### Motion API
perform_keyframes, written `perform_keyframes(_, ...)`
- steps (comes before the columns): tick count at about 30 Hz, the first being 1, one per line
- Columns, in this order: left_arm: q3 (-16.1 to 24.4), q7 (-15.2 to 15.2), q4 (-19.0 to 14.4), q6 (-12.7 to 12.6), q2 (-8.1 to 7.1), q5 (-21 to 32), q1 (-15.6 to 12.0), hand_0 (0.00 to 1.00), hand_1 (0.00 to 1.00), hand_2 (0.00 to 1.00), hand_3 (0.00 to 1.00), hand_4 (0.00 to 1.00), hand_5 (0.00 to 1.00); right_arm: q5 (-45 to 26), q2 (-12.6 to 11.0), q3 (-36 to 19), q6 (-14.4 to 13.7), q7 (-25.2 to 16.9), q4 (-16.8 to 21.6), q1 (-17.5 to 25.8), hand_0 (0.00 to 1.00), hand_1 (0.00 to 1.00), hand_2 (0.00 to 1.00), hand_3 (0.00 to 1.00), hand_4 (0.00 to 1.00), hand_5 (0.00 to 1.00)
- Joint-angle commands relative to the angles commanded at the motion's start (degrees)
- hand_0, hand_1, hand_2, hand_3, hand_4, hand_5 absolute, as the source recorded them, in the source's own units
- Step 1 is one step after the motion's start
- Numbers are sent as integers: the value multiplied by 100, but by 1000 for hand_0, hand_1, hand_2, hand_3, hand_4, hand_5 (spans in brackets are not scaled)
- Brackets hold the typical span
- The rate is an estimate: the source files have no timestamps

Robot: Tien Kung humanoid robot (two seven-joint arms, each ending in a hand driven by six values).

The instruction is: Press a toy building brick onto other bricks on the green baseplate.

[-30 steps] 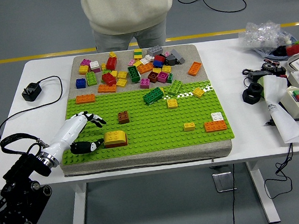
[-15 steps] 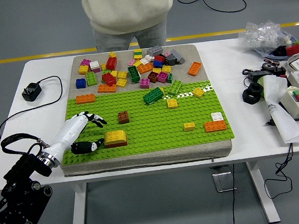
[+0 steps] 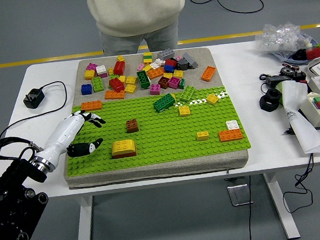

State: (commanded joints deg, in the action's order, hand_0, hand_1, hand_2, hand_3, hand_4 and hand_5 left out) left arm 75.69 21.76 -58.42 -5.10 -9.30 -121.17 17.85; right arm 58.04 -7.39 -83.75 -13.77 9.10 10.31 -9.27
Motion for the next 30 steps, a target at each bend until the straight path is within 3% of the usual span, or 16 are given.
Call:
perform_keyframes(3, -33, -72, -344, 110, -53, 117, -117, 924, 762, 589, 622, 769, 6, -12, 3, -2, -1, -14, 0, -1, 802, 732, 754, 738, 998, 667)
perform_keyframes(4, -46, -163, -525, 250, -80, 193, -197, 924, 762, 589, 622, 769, 6, -18, 5, -3, 0, -21, 0, 0, 802, 732, 754, 738, 998, 667)
perform_keyframes(5, -49, -190, -609, 304, -88, 214, -219, 987, 818, 756, 615, 958, 345, -20, 5, -3, 1, -23, 0, 0, 803, 732, 754, 738, 998, 667)
perform_keyframes(10, -107, -435, -1205, 705, -159, 261, -441, 987, 818, 756, 615, 958, 345, -19, 1, -20, 12, -31, 0, 9, 803, 732, 754, 738, 998, 667)
perform_keyframes(11, -120, -477, -1298, 771, -165, 219, -466, 998, 888, 844, 634, 998, 562, -19, -1, -21, 14, -31, 0, 9, 802, 732, 754, 739, 998, 667)
perform_keyframes(16, -176, -609, -1475, 1019, -143, 8, -491, 998, 888, 844, 634, 998, 562, -26, -2, -16, 15, -38, 0, 5, 802, 732, 754, 739, 998, 667)
perform_keyframes(17, -182, -619, -1466, 1053, -134, -26, -491, 998, 955, 931, 641, 990, 716, -27, -1, -15, 13, -39, 0, 4, 803, 732, 754, 739, 998, 667)
perform_keyframes(30, -327, -622, -1234, 1101, -110, -230, -481, 998, 966, 946, 614, 981, 727, -39, -7, -5, 13, -34, 0, 0, 802, 731, 754, 738, 998, 666)
